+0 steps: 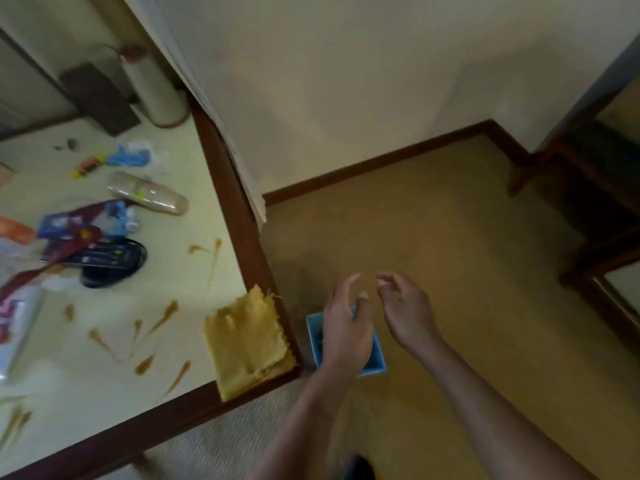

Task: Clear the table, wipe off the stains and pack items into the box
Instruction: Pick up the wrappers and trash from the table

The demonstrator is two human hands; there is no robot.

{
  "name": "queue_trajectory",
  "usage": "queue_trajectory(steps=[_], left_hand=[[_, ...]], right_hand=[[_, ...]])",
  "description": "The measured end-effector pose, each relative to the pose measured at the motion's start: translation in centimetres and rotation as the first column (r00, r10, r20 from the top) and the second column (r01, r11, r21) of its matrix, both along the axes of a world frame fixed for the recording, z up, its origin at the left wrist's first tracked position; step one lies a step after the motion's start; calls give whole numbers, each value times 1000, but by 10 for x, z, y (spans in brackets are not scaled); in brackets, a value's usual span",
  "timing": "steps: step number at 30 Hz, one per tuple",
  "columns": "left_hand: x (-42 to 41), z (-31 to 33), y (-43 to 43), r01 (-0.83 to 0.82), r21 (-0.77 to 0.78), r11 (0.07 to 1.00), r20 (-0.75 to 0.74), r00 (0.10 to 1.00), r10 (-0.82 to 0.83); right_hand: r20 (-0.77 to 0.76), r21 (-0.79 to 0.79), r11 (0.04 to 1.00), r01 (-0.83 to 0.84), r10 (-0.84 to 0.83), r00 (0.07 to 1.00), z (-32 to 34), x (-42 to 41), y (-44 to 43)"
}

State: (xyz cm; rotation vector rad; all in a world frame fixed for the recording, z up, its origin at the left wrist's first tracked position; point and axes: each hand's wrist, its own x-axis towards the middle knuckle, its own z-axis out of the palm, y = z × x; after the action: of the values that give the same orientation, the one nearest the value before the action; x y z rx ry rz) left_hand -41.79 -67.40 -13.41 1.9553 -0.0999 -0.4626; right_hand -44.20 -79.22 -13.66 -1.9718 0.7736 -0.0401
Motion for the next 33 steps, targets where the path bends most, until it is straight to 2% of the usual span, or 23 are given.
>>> queue_trajectory(steps=[3, 6, 8, 11, 15, 20, 22, 24, 26, 28, 30, 33], left_hand=[[16, 81, 32, 28, 27, 999, 192, 981, -33], [47, 137, 74, -11, 155, 988, 366, 929, -47], [71, 159, 108, -65, 255, 965, 463, 884, -63], [111, 176, 167, -130, 357, 925, 528, 845, -85], [170, 176, 252, -179, 442, 879, 539, 836, -101], [246, 162, 350, -161, 551, 819, 417, 903, -103], [275, 155, 382, -112, 568, 815, 356, 927, -120], [301, 151, 404, 10, 587, 810, 271, 940, -208], [323, 143, 415, 185, 647, 740, 153, 919, -363], [341, 131, 420, 273, 683, 678, 108, 879, -464], [353, 116, 421, 246, 712, 657, 156, 858, -490], [367, 100, 420, 97, 769, 632, 282, 835, -472]], right_hand=[[79, -112, 991, -77, 86, 993, 71, 14, 20], [112, -217, 962, -166, 193, 975, 123, 43, 52], [110, -271, 935, -229, 266, 958, 146, 65, 77], [88, -319, 893, -318, 362, 928, 168, 99, 120], [71, -325, 847, -421, 466, 882, 179, 157, 185], [3, -377, 787, -489, 529, 849, 160, 239, 263], [-47, -380, 762, -525, 551, 833, 142, 267, 288], [-105, -399, 726, -560, 571, 814, 124, 289, 308], [-192, -416, 658, -627, 611, 768, 106, 308, 324], [-274, -434, 538, -723, 686, 675, 93, 324, 335], [-356, -438, 401, -804, 744, 565, 83, 336, 342], [-485, -468, 197, -861, 758, 437, 70, 351, 347]])
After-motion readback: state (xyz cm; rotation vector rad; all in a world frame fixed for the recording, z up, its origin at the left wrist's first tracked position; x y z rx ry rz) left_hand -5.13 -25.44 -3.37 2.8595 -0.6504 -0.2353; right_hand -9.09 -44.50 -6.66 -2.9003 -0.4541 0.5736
